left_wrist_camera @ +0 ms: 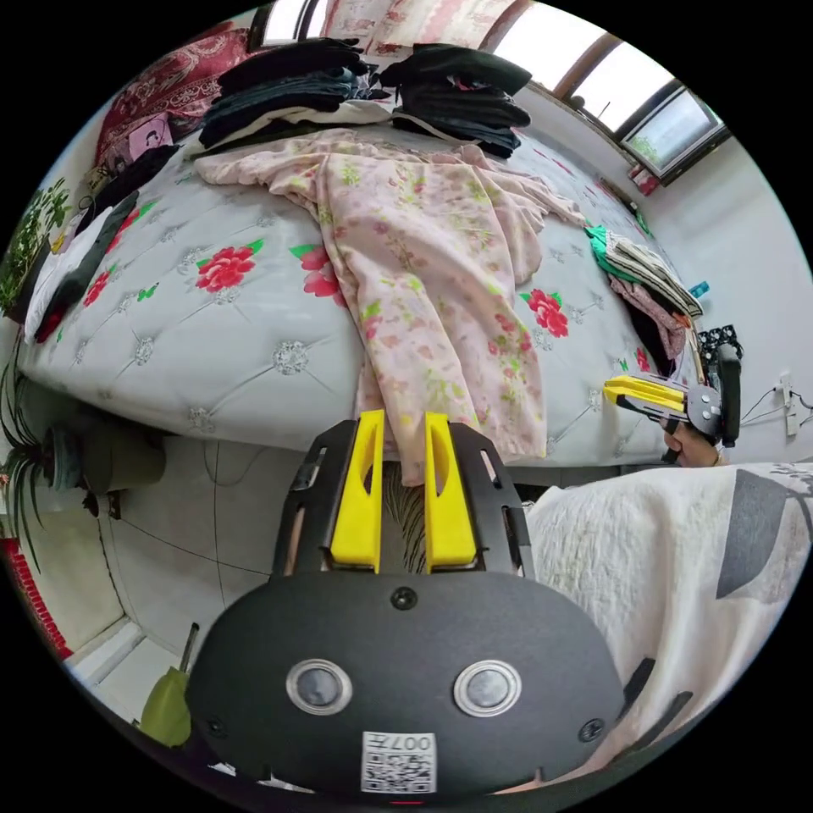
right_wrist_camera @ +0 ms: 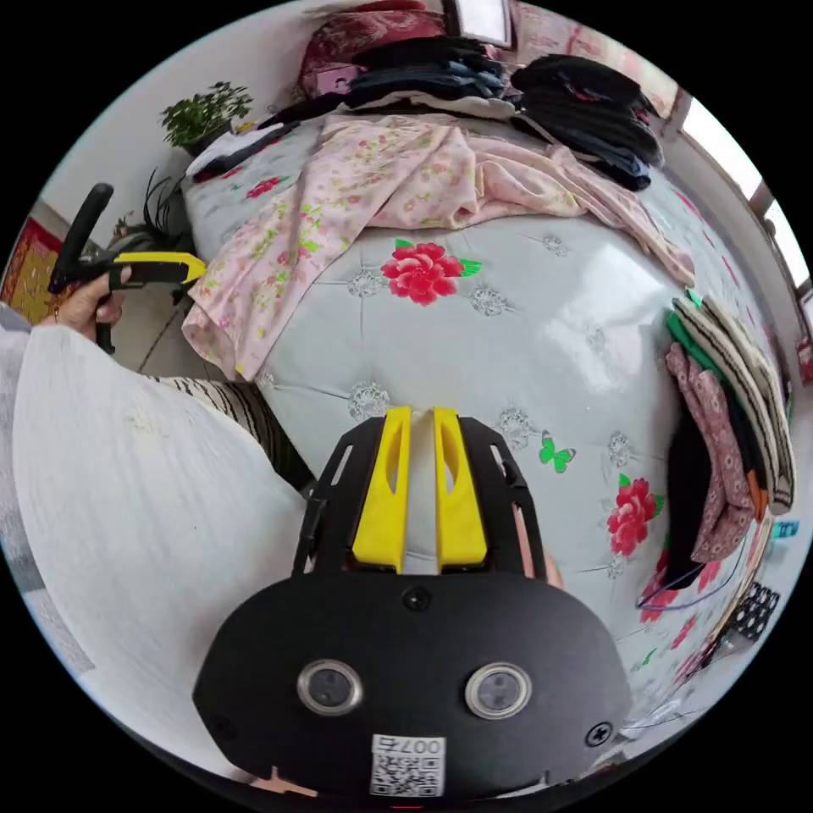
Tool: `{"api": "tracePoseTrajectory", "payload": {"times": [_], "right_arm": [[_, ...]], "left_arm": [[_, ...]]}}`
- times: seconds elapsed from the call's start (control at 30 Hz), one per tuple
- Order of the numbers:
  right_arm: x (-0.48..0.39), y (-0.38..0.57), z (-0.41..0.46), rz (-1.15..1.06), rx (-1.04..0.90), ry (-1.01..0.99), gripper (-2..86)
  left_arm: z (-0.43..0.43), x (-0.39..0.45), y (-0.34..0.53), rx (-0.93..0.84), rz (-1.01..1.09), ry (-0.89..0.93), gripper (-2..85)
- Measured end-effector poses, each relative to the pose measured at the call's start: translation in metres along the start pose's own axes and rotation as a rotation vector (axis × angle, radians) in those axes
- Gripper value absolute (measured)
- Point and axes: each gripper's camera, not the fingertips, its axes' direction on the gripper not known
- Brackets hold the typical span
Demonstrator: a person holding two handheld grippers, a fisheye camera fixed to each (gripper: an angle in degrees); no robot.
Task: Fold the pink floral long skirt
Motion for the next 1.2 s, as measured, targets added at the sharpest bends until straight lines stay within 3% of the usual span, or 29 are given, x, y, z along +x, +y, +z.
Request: {"api": "tracePoseTrajectory", "payload": {"times": [0.07,0.2,0.4,0.63,0.87,1.0,1.07,1.2], "right_arm": [[-0.015,0.002,0.004,-0.109,-0.014,0.086,4.8],[-0.005,0.010,0.003,-0.041,0.017,0.033,5.1],[0.013,0.032,-0.012,0.125,0.149,-0.236,7.6],[-0.019,0.031,-0.054,-0.028,0.343,-0.377,13.0],[-0.068,-0.028,-0.063,-0.105,0.297,-0.449,17.2],[-0.102,-0.070,-0.066,-0.146,0.283,-0.361,16.3],[-0.113,-0.086,-0.062,-0.131,0.286,-0.164,11.5],[-0.096,-0.070,-0.081,-0.127,0.360,0.106,5.8]], "left_arm": [[0.007,0.003,-0.002,-0.038,0.007,-0.020,6.3],[-0.003,0.009,-0.011,-0.048,0.071,-0.018,-0.1],[-0.100,0.008,-0.020,0.169,0.128,0.232,-0.9],[-0.202,0.035,-0.032,0.402,0.249,0.439,-1.0],[-0.267,0.058,-0.044,0.553,0.317,0.602,-1.0],[-0.309,0.062,-0.048,0.678,0.318,0.683,-1.0],[-0.327,0.058,-0.044,0.741,0.327,0.701,-1.0],[-0.352,0.029,-0.027,0.823,0.319,0.535,-1.0]]}}
